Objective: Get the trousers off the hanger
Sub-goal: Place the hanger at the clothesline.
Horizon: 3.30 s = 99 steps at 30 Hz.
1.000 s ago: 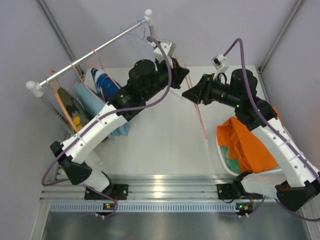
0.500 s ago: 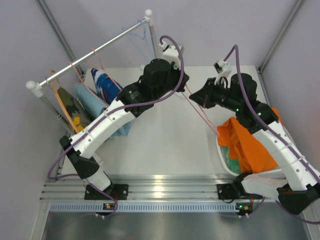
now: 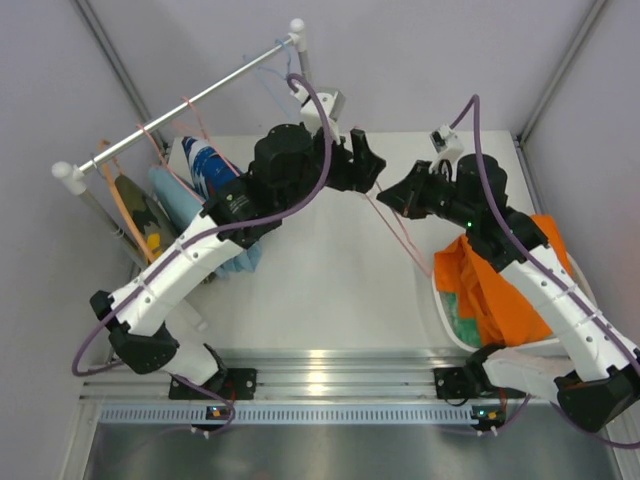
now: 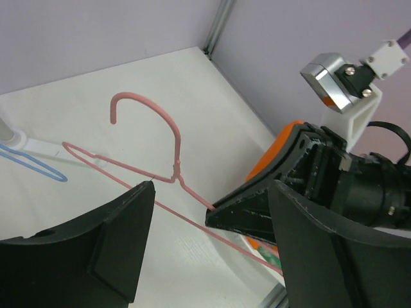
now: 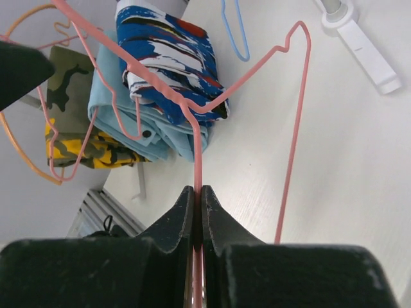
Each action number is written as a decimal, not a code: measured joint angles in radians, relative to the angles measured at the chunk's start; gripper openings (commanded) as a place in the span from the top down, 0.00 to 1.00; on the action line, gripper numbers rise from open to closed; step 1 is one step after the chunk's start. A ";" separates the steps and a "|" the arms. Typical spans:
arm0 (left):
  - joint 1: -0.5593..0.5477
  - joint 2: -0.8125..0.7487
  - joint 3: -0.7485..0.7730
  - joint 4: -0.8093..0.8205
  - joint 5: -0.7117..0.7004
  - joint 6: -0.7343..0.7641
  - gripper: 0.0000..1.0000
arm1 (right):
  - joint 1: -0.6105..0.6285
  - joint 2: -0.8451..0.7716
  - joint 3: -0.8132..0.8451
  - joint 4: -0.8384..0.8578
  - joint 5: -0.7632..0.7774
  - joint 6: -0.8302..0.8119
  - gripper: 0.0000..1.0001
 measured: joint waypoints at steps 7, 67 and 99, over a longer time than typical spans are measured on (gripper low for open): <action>0.000 -0.148 -0.160 0.050 0.096 -0.096 0.26 | -0.019 -0.021 -0.005 0.057 0.031 0.051 1.00; -0.019 -0.002 -0.383 0.463 0.250 -0.415 1.00 | -0.034 -0.078 0.085 0.082 0.180 0.050 0.21; -0.063 -0.404 -0.526 0.145 -0.210 -0.496 1.00 | -0.034 -0.332 0.039 -0.285 0.567 -0.081 0.14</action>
